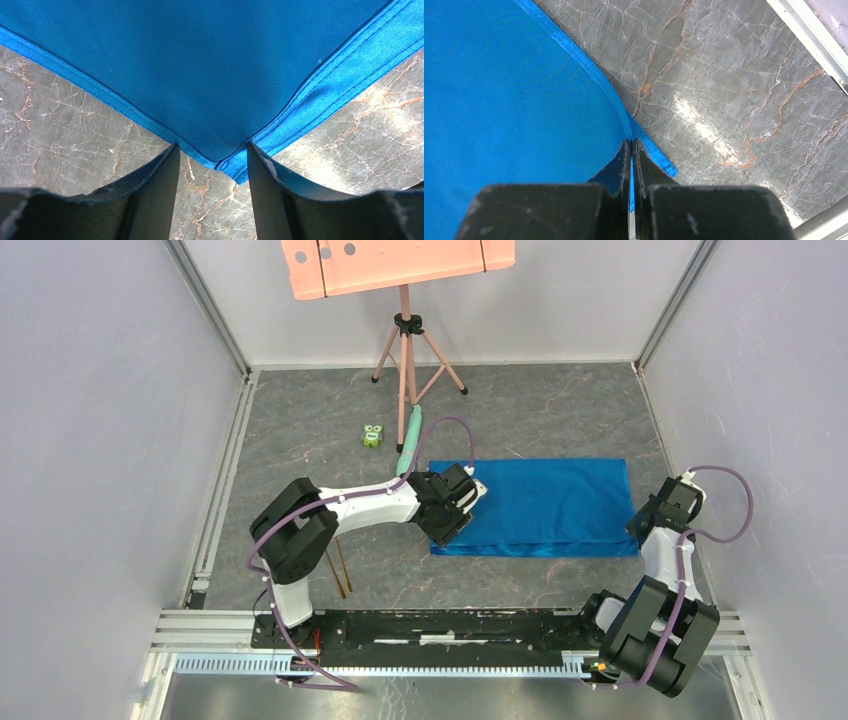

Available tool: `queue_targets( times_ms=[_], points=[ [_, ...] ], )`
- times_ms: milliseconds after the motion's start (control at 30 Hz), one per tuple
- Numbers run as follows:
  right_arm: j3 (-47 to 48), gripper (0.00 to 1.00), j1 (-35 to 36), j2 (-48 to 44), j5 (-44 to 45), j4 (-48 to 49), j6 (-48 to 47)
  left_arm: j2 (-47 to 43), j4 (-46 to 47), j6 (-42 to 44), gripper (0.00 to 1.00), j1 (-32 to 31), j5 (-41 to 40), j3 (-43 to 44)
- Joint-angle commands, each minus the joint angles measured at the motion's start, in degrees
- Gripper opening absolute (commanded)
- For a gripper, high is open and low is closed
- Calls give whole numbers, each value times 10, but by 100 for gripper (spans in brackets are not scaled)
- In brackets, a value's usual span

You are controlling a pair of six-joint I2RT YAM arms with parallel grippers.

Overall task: Fold the napkin into a case and place the utensils inside
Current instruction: Smooth out the rectangle-folded napkin at the center of the board.

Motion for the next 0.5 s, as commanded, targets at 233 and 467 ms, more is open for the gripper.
queue_targets(
  times_ms=[233, 467],
  points=[
    [30, 0, -1, -3, -5, 4, -6, 13, -7, 36, 41, -3, 5, 4],
    [36, 1, 2, -14, 5, -10, -5, -15, -18, 38, 22, -3, -12, 17]
  ],
)
